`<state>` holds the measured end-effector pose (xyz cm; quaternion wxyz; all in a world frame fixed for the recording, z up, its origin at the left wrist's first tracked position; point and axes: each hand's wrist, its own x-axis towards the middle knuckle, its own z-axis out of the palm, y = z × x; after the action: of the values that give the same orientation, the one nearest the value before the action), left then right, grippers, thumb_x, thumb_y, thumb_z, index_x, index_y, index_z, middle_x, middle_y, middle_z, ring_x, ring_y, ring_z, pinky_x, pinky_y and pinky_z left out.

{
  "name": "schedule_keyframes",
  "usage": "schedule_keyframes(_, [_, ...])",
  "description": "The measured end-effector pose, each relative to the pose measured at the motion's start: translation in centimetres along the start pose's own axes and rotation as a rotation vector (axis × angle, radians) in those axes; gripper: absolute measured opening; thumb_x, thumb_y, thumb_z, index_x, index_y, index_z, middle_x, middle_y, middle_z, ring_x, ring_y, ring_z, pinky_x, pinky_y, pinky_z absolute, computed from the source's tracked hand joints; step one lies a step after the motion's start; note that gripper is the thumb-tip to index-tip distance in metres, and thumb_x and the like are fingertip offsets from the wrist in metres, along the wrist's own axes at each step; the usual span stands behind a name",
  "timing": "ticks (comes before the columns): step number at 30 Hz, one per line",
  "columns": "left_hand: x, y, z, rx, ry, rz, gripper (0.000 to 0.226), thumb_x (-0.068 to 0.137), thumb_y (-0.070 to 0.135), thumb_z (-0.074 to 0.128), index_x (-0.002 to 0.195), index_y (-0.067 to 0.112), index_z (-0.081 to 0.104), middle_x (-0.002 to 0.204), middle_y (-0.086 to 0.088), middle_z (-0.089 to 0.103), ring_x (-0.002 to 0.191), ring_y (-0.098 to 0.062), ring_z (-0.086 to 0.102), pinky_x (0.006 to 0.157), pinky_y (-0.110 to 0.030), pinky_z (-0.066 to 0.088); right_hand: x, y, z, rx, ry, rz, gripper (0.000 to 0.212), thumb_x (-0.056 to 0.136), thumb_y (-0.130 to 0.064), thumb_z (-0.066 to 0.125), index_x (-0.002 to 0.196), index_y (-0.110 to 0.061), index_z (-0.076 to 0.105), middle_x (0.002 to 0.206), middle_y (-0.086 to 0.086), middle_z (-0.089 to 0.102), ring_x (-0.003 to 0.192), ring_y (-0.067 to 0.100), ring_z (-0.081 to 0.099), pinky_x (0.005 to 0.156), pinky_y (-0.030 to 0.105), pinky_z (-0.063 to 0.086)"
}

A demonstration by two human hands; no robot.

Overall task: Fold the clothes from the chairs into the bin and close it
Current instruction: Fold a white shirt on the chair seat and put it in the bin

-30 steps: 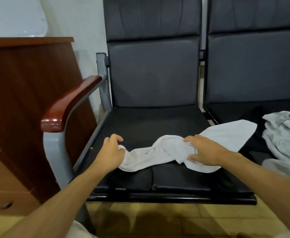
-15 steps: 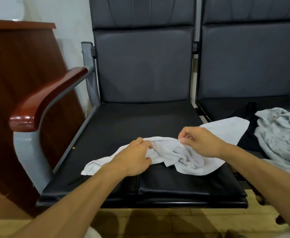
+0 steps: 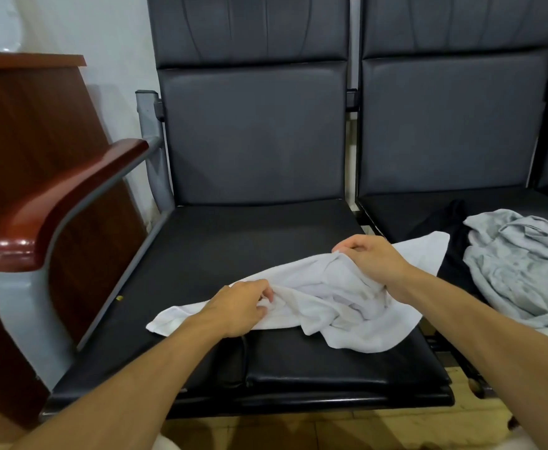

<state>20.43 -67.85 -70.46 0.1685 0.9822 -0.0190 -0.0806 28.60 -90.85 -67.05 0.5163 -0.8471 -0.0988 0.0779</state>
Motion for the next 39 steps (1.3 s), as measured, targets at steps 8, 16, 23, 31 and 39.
schedule_keyframes(8, [-1.2, 0.8, -1.8, -0.473, 0.27, -0.026, 0.016, 0.096, 0.016, 0.047, 0.096, 0.023, 0.061, 0.094, 0.009, 0.061, 0.083, -0.007, 0.055, 0.067, -0.019, 0.041, -0.8, 0.2, 0.0, -0.366, -0.262, -0.133, 0.027, 0.077, -0.04, 0.077, 0.097, -0.026, 0.067, 0.101, -0.012, 0.066, 0.095, 0.008, 0.062, 0.076, 0.019, 0.048])
schedule_keyframes(16, [-2.5, 1.1, -2.9, -0.762, 0.498, -0.121, 0.015, 0.094, 0.015, 0.048, 0.092, 0.023, 0.061, 0.097, 0.01, 0.062, 0.094, -0.009, 0.056, 0.081, -0.027, 0.047, -1.3, -0.4, -0.2, -0.261, -0.147, -0.265, 0.006, 0.091, -0.028, 0.064, 0.093, -0.024, 0.069, 0.094, -0.012, 0.067, 0.091, 0.006, 0.061, 0.076, 0.02, 0.047])
schedule_keyframes(23, [-3.5, 0.8, -3.8, -0.737, 0.709, -0.198, 0.017, 0.093, 0.004, 0.047, 0.092, 0.014, 0.061, 0.089, 0.008, 0.06, 0.082, -0.005, 0.053, 0.061, -0.018, 0.039, -1.8, -1.0, -1.7, 0.103, 0.225, -0.183, 0.007, 0.089, -0.02, 0.065, 0.088, -0.021, 0.072, 0.092, -0.004, 0.069, 0.092, 0.015, 0.063, 0.077, 0.03, 0.051])
schedule_keyframes(31, [-3.8, 0.5, -2.5, -0.418, 0.283, -0.15, 0.018, 0.085, 0.016, 0.047, 0.093, 0.028, 0.057, 0.079, 0.002, 0.059, 0.073, -0.017, 0.055, 0.063, -0.032, 0.045, -2.4, -0.1, -2.1, 0.16, 0.318, 0.028, 0.01, 0.09, -0.017, 0.065, 0.082, -0.021, 0.07, 0.092, 0.0, 0.067, 0.099, 0.025, 0.061, 0.074, 0.033, 0.049])
schedule_keyframes(39, [-2.6, 2.1, -0.1, -0.115, 0.161, 0.035, 0.04, 0.094, 0.044, 0.048, 0.132, 0.034, 0.05, 0.14, 0.014, 0.037, 0.129, -0.022, 0.041, 0.109, -0.038, 0.034, -3.0, -0.8, -2.4, 0.066, 0.33, -0.01, 0.01, 0.091, -0.021, 0.063, 0.091, -0.018, 0.072, 0.093, -0.004, 0.067, 0.096, 0.02, 0.061, 0.079, 0.033, 0.049])
